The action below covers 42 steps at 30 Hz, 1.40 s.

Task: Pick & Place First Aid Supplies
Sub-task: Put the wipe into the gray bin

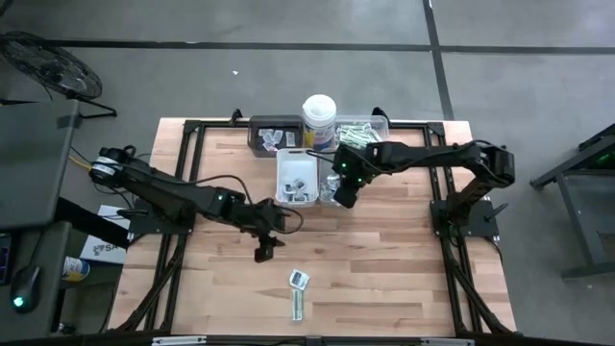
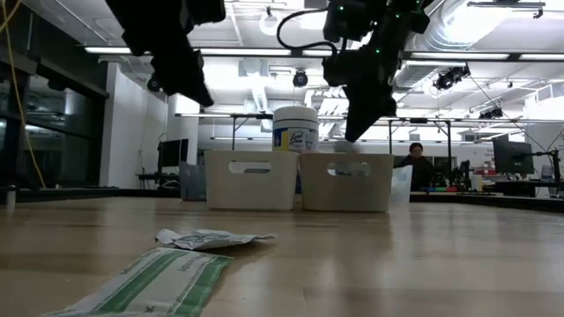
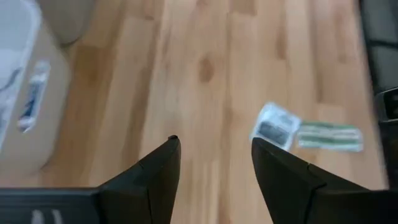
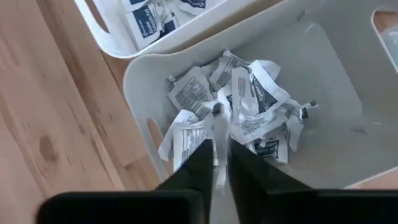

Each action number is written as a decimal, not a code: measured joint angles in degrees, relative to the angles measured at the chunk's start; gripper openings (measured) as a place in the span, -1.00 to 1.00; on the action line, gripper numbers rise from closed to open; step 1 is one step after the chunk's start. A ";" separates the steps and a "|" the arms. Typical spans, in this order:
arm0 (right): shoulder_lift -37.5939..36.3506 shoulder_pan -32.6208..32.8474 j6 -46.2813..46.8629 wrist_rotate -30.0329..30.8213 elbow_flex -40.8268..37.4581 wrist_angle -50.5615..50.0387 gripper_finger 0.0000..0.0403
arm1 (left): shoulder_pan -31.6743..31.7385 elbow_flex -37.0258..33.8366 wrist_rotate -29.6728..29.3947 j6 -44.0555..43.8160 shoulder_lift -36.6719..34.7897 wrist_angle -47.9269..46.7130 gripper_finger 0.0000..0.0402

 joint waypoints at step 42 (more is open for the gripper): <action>-21.90 16.96 11.73 3.42 0.11 -6.92 0.23 | -11.87 3.25 1.35 75.08 22.78 16.58 -0.03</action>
